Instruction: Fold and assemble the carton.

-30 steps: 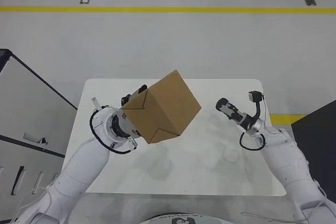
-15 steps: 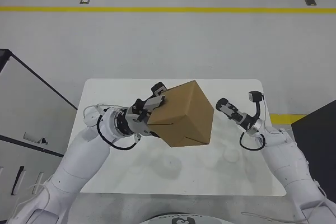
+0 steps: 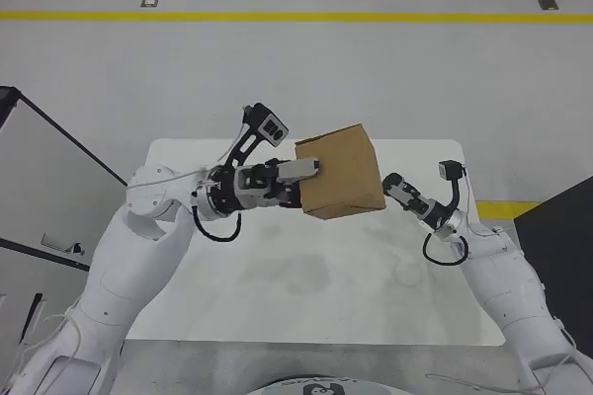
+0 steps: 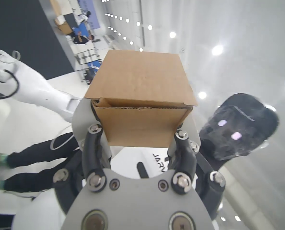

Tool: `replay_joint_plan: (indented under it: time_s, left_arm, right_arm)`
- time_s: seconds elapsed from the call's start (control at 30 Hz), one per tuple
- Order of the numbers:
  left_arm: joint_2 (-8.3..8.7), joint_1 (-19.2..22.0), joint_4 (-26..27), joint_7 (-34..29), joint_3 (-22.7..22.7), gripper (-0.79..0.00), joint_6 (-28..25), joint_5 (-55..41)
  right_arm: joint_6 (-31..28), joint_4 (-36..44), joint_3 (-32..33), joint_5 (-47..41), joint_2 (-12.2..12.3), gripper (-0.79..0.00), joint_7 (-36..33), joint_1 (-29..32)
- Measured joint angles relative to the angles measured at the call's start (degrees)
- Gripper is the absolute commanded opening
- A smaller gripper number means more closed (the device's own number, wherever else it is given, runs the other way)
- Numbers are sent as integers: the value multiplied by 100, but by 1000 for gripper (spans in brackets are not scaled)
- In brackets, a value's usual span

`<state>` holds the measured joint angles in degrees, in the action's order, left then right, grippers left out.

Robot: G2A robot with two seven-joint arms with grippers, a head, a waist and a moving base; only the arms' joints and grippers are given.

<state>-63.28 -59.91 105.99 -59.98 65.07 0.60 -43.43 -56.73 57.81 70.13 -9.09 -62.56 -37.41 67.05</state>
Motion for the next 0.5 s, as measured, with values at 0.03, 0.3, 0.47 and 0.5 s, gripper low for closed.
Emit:
replay_joint_plan:
  time_s: [0.03,0.3,0.47,0.5]
  left_arm:
    - [8,39,42,0,16,-785,56,159]
    - [23,114,145,55,23,-785,198,565]
    - [70,216,416,73,66,-785,-115,1192]
    - [76,228,489,92,88,-785,-251,1503]
  right_arm:
    - [0,0,0,0,0,0,0,0]
    - [0,0,0,0,0,0,0,0]
    - [0,0,0,0,0,0,0,0]
    - [0,0,0,0,0,0,0,0]
